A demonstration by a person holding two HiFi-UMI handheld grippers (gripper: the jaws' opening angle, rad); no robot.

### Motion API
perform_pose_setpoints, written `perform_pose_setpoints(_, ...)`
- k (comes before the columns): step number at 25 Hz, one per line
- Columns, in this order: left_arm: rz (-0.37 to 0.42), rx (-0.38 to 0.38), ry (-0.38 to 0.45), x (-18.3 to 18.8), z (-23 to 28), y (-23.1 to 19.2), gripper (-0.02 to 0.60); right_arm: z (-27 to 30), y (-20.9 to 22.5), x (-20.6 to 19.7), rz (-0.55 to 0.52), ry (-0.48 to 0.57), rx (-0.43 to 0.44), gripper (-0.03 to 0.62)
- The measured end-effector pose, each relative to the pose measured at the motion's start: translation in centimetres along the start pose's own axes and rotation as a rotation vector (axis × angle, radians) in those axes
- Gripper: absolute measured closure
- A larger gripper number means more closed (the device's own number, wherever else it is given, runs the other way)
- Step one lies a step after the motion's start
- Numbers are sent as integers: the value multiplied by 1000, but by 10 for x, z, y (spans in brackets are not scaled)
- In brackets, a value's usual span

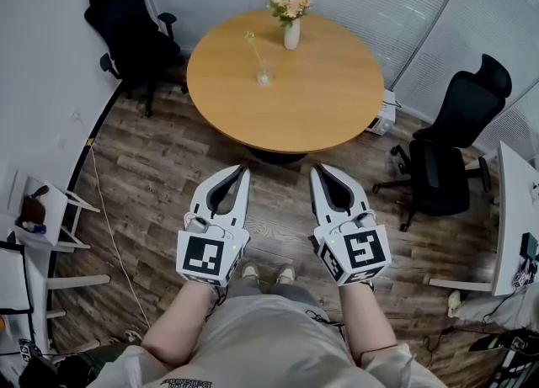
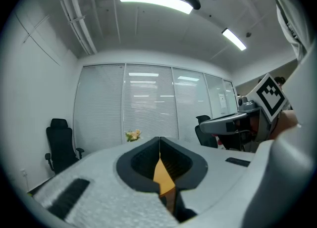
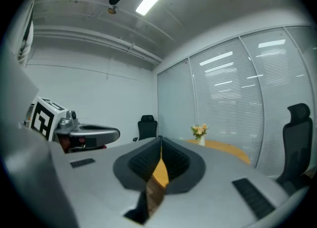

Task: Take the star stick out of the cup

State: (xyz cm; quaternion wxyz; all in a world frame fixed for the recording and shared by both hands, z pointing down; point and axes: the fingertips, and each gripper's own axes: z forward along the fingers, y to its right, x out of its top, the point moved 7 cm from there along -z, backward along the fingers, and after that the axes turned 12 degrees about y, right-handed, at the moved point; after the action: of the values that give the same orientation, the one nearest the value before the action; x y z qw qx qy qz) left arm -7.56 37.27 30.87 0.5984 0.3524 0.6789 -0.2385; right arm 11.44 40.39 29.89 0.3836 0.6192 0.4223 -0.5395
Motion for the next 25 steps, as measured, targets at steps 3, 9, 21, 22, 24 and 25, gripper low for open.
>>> perform_pose_setpoints(3, -4, 4, -10, -4, 4, 6, 558, -1, 7, -4, -1, -12, 6, 565)
perform_pose_setpoints(9, 3, 23, -17, -6, 20, 14, 558, -3, 30, -7, 7, -20, 12, 565)
perform_pose_setpoints(21, 16, 98, -40, -14, 41, 36, 558, -11, 69, -13, 27, -6, 57, 565)
perform_pose_setpoints(22, 19, 102, -42, -15, 42, 37, 558, -11, 71, -15, 28, -6, 60, 565)
perform_pose_setpoints(24, 24, 105, -44, -15, 43, 39, 558, -11, 74, -18, 37, -9, 62, 564)
perform_pose_setpoints(25, 26, 106, -44, -15, 43, 40, 558, -10, 75, -19, 38, -9, 64, 563)
